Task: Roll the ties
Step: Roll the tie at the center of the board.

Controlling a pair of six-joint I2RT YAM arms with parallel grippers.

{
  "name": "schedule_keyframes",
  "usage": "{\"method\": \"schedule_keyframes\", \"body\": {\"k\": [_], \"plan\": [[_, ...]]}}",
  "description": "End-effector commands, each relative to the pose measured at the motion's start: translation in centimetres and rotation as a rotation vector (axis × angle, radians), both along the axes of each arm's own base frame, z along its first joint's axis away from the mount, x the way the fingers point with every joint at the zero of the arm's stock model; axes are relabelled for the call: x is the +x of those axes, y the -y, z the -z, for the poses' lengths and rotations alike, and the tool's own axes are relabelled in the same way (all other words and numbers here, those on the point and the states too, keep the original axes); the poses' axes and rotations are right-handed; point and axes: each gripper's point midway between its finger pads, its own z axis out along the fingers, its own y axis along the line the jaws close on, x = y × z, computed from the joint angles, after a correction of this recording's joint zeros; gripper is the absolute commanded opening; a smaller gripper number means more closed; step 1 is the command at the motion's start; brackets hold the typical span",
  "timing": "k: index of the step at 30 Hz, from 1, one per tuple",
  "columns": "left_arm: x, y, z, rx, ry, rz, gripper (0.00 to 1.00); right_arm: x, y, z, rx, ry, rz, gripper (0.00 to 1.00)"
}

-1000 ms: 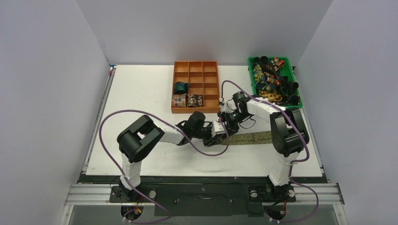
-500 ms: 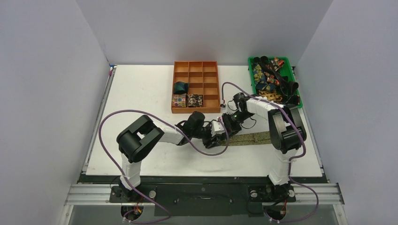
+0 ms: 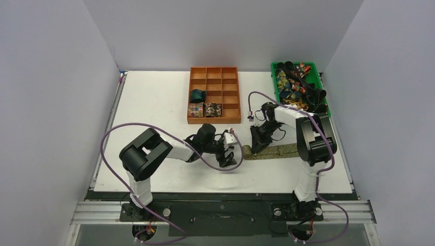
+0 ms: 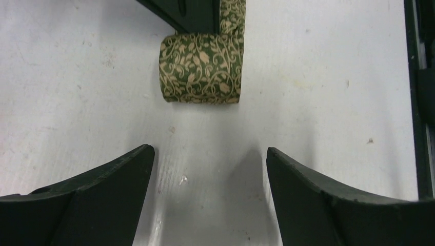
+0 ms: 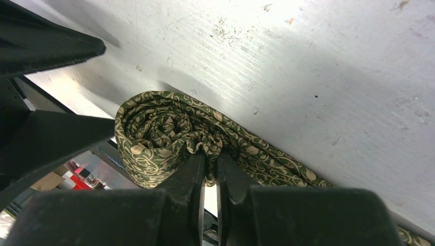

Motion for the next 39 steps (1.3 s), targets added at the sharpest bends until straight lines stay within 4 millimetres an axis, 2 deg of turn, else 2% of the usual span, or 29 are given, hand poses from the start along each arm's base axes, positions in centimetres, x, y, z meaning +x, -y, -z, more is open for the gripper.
{"method": "schedule_keyframes", "body": {"k": [1, 2, 3, 7, 11, 13, 14, 16, 18, 19, 20, 21, 23, 25, 30, 33, 36, 39], "plan": [[0.8, 4.1, -3.2, -0.175, -0.004, 0.008, 0.8, 0.6, 4.2, 4.1, -0.245, 0.055, -0.065, 0.0], [0.7, 4.6, -2.6, -0.178, -0.019, 0.005, 0.8, 0.5, 4.1, 4.2, -0.241, 0.051, -0.064, 0.0], [1.1, 5.5, -3.4, -0.212, -0.011, -0.002, 0.8, 0.4, 3.9, 4.2, -0.23, 0.048, -0.063, 0.0], [1.5, 7.5, -2.3, -0.234, -0.021, -0.015, 0.75, 0.7, 2.8, 4.0, -0.175, 0.056, -0.054, 0.0], [2.0, 8.0, -0.6, -0.206, -0.003, -0.019, 0.66, 1.3, 1.1, 3.2, -0.097, 0.077, -0.038, 0.0], [2.3, 7.1, 0.9, -0.135, 0.004, -0.03, 0.53, 1.3, 0.0, 2.6, -0.046, 0.078, -0.03, 0.0], [2.0, 6.2, 1.9, -0.079, -0.022, -0.032, 0.42, 1.5, -0.4, 2.1, -0.023, 0.091, -0.022, 0.0], [1.9, 4.0, 3.0, -0.016, -0.04, -0.036, 0.29, 1.8, -1.4, 0.6, 0.05, 0.101, 0.001, 0.0], [1.1, 1.3, 4.5, 0.076, -0.047, -0.02, 0.21, 2.2, -1.8, -1.1, 0.109, 0.12, 0.028, 0.12], [0.8, 0.3, 5.2, 0.106, -0.049, -0.016, 0.2, 2.5, -2.0, -2.3, 0.146, 0.139, 0.045, 0.21], [0.2, -0.7, 5.8, 0.154, -0.041, 0.006, 0.18, 2.6, -2.3, -3.3, 0.18, 0.141, 0.058, 0.25], [0.1, -1.2, 6.1, 0.179, -0.038, 0.011, 0.17, 2.9, -2.3, -4.6, 0.204, 0.169, 0.069, 0.34], [-0.5, -2.2, 6.8, 0.23, -0.034, 0.034, 0.17, 2.9, -3.1, -6.3, 0.254, 0.192, 0.076, 0.44], [-0.6, -2.8, 7.2, 0.266, -0.038, 0.035, 0.17, 2.4, -4.2, -7.1, 0.285, 0.193, 0.063, 0.51], [-0.5, -3.0, 6.8, 0.285, -0.029, 0.041, 0.17, 1.9, -6.4, -6.1, 0.292, 0.157, 0.064, 0.54], [-0.4, -3.1, 6.9, 0.296, -0.032, 0.035, 0.17, 1.8, -7.0, -5.2, 0.282, 0.133, 0.055, 0.49], [-0.2, -2.9, 6.9, 0.296, -0.032, 0.027, 0.18, 1.3, -7.1, -4.6, 0.255, 0.125, 0.039, 0.43], [-0.2, -2.8, 6.9, 0.294, -0.037, 0.019, 0.18, 0.3, -6.3, -2.9, 0.177, 0.115, -0.01, 0.39]]}}
